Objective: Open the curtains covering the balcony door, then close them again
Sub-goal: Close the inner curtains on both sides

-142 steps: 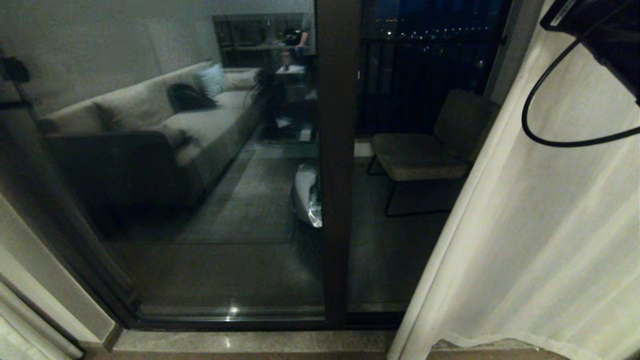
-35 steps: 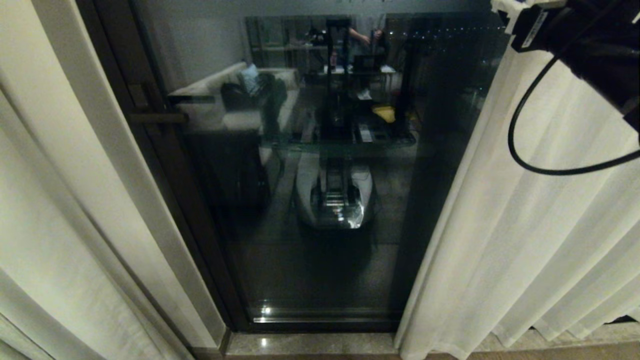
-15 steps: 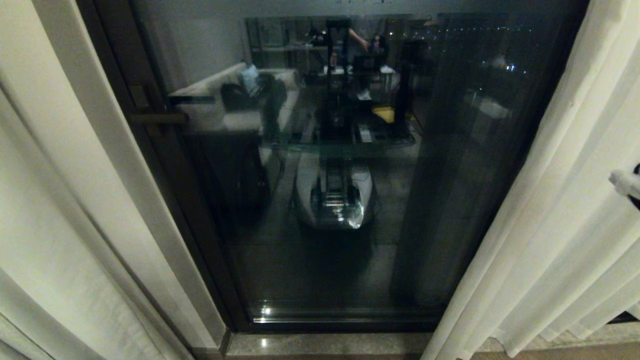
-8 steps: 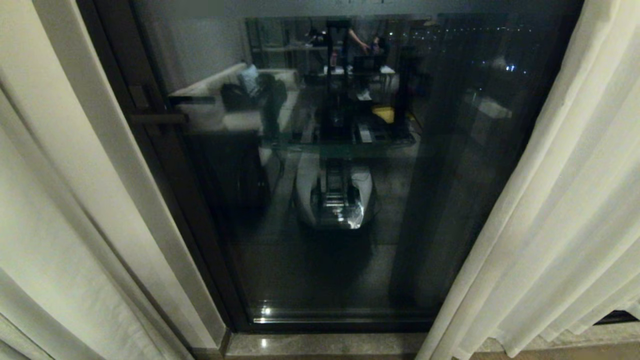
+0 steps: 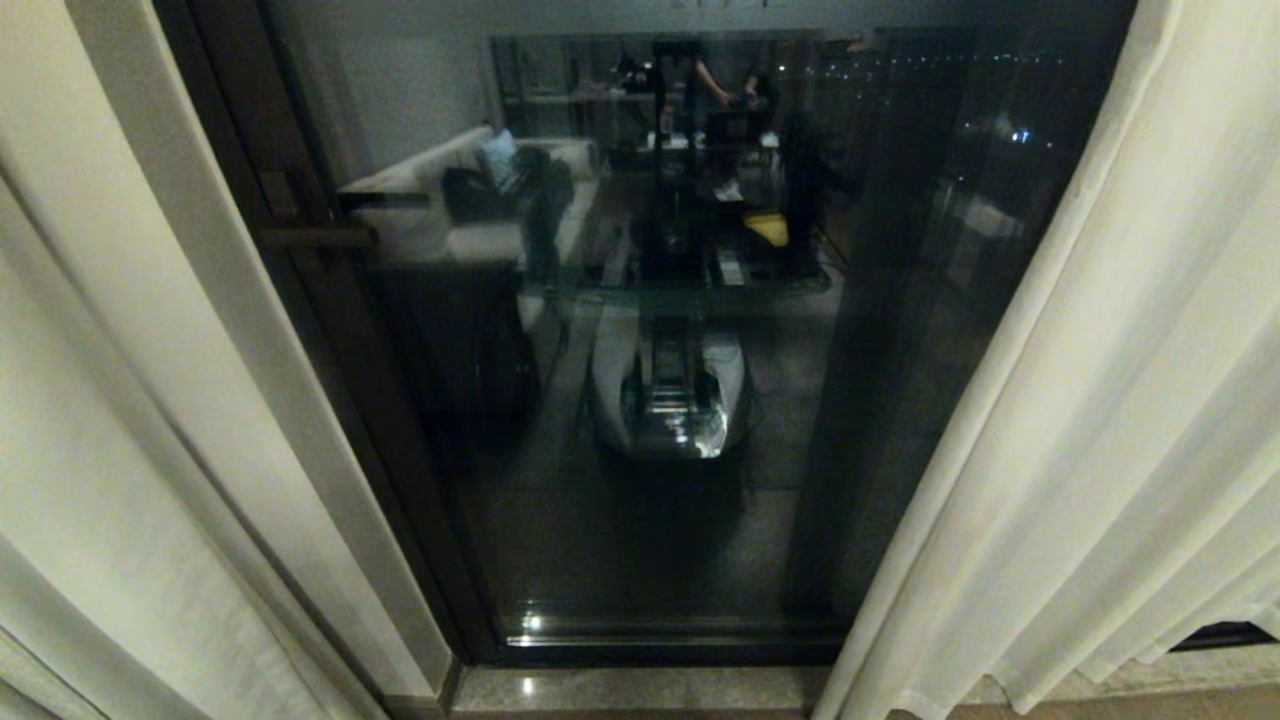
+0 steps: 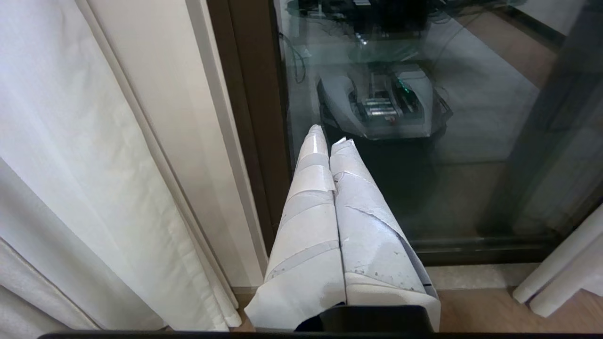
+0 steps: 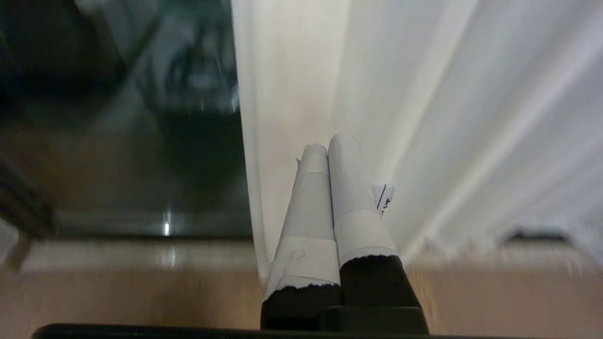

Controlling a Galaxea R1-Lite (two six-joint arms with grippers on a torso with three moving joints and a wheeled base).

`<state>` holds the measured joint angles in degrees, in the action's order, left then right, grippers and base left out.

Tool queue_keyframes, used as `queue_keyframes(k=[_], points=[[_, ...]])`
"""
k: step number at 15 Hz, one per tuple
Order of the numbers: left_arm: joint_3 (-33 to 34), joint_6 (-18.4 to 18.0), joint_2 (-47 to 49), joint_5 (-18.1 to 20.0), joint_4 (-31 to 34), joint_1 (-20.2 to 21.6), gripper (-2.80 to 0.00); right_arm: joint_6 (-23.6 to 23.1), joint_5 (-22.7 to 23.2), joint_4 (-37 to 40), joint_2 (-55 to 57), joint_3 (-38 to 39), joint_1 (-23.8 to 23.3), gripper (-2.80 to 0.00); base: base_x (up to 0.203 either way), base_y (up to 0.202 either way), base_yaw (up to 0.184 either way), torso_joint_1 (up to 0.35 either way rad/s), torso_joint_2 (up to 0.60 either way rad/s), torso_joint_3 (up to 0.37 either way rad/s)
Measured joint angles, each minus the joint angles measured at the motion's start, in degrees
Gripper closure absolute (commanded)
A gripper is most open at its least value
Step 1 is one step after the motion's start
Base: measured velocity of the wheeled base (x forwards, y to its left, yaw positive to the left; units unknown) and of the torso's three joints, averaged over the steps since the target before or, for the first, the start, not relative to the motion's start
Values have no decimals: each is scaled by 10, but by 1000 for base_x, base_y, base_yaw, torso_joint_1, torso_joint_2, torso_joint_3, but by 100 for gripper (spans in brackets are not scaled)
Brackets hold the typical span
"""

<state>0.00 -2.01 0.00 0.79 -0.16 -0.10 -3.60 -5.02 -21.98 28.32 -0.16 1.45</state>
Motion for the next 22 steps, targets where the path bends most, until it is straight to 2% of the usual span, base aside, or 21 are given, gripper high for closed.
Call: queue_keyframes(k=[2,5,11,15,22], points=[[0,0,0,0,0,0,0,1,21,74,-44,0,-25,0,0,0,0,0,0,0],[0,0,0,0,0,0,0,-16,52,142,-101,1,-39,0,0,0,0,0,0,0],[0,0,0,0,0,0,0,-61,66,214,-206,1,-21,0,0,0,0,0,0,0],[0,0,0,0,0,0,0,-70,76,223,-268,1,-15,0,0,0,0,0,0,0],[0,0,0,0,0,0,0,-68,76,224,-283,1,-15,0,0,0,0,0,0,0]])
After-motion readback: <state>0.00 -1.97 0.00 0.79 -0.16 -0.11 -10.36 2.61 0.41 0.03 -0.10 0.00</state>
